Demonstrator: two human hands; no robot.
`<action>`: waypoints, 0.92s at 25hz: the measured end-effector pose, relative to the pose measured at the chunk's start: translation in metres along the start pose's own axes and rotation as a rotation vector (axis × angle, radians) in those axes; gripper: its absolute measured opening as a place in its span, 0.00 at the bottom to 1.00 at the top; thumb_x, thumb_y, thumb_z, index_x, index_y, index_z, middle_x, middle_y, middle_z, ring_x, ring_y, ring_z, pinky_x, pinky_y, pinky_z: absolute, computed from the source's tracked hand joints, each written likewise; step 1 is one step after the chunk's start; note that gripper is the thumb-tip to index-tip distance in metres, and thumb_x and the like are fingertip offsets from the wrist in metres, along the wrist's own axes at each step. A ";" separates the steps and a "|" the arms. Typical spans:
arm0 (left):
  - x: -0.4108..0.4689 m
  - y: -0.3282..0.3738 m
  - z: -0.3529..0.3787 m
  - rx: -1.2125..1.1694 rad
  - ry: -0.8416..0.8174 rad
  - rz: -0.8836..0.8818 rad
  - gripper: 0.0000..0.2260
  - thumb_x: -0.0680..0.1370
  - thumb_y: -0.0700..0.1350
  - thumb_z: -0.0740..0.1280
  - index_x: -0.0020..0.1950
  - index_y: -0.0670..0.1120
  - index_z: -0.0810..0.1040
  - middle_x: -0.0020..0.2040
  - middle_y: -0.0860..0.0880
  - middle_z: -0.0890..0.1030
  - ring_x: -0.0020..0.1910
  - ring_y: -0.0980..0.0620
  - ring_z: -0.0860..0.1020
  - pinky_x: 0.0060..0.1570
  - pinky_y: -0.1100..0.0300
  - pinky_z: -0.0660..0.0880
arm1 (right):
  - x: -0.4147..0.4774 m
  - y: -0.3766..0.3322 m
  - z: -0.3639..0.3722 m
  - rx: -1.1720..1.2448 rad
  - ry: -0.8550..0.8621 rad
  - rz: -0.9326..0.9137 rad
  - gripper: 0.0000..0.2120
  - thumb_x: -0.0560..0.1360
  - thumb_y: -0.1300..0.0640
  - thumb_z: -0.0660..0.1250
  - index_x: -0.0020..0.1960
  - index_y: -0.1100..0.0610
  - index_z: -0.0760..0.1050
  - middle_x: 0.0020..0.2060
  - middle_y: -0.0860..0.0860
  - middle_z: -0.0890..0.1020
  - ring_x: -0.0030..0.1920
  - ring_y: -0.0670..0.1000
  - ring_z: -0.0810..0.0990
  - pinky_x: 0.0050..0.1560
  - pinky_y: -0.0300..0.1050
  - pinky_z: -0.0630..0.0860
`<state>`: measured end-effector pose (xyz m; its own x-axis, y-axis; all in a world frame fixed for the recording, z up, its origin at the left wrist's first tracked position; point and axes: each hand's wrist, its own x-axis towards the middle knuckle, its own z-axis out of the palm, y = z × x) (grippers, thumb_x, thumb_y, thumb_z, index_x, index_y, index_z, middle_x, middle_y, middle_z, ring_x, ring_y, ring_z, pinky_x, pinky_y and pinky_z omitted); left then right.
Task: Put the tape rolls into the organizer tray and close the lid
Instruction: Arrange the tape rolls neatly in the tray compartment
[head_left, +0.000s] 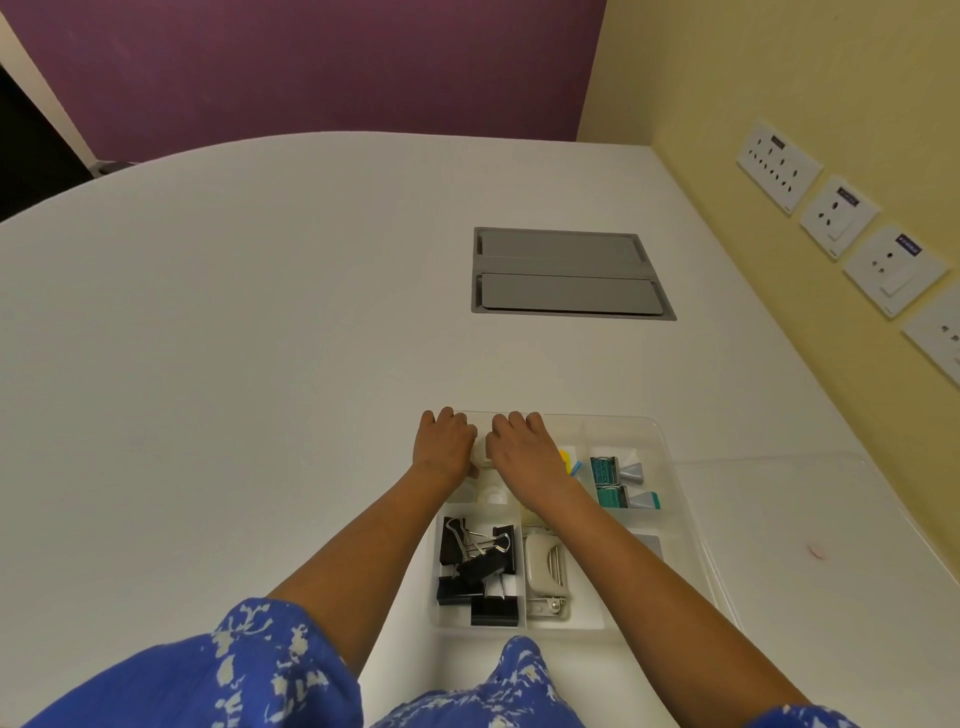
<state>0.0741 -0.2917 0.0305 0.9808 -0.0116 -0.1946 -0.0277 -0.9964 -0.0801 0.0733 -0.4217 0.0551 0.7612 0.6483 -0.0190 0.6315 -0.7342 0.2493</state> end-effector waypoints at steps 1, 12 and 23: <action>0.000 0.000 0.000 -0.003 0.002 -0.001 0.23 0.75 0.55 0.68 0.67 0.47 0.73 0.65 0.47 0.75 0.67 0.47 0.68 0.65 0.53 0.63 | 0.001 0.000 0.006 0.035 -0.013 -0.008 0.13 0.72 0.62 0.68 0.56 0.58 0.77 0.55 0.53 0.77 0.58 0.54 0.75 0.61 0.47 0.69; -0.002 0.003 0.001 0.022 -0.013 0.003 0.21 0.75 0.57 0.67 0.64 0.48 0.77 0.62 0.49 0.78 0.65 0.48 0.69 0.64 0.54 0.64 | 0.014 0.003 0.024 0.139 -0.027 0.001 0.15 0.77 0.59 0.64 0.64 0.56 0.73 0.59 0.53 0.77 0.61 0.57 0.71 0.63 0.50 0.63; -0.007 0.007 -0.002 0.065 0.018 -0.011 0.14 0.78 0.52 0.65 0.60 0.46 0.79 0.60 0.48 0.78 0.63 0.48 0.71 0.63 0.54 0.64 | 0.019 0.006 0.025 0.111 -0.081 0.032 0.14 0.77 0.55 0.64 0.62 0.56 0.73 0.55 0.55 0.82 0.62 0.57 0.71 0.64 0.50 0.63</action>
<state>0.0679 -0.2985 0.0333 0.9844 -0.0025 -0.1758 -0.0284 -0.9890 -0.1453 0.0953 -0.4190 0.0318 0.7877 0.6091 -0.0924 0.6159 -0.7748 0.1428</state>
